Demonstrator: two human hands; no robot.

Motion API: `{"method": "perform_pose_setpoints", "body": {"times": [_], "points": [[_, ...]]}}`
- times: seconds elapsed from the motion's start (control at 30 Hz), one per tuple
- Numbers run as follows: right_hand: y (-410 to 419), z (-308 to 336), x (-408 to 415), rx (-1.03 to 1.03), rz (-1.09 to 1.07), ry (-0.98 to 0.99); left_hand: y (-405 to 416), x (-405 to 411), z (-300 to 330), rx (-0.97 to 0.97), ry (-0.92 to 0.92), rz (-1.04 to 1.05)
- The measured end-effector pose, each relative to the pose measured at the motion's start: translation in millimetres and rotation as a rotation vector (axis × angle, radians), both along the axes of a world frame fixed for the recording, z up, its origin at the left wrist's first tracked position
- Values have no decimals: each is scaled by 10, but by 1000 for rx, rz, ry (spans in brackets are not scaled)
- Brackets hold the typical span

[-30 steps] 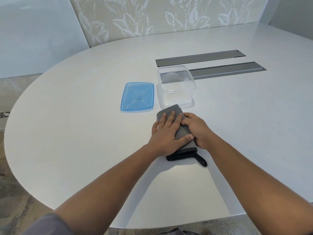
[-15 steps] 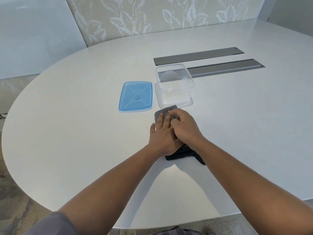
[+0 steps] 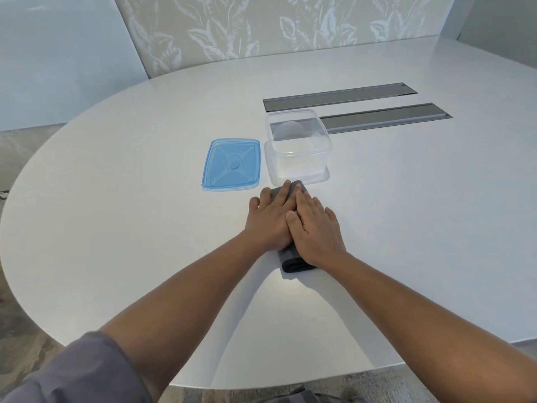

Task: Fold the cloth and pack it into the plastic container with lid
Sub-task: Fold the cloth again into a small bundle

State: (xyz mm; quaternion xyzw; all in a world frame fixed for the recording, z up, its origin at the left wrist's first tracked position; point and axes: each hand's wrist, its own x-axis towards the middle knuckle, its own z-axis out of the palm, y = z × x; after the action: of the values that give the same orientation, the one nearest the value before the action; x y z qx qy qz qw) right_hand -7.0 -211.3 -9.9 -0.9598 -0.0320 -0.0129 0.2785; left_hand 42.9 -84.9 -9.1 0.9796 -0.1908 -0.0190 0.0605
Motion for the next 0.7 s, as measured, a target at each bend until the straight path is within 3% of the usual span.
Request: {"method": "perform_pose_setpoints", "body": {"times": [0.33,0.7], "points": [[-23,-51,41,-35,-9,58,21,174,27,10,73,16],[-30,-18,37,-103,9,92,69,122,-3,-387,270,200]]}}
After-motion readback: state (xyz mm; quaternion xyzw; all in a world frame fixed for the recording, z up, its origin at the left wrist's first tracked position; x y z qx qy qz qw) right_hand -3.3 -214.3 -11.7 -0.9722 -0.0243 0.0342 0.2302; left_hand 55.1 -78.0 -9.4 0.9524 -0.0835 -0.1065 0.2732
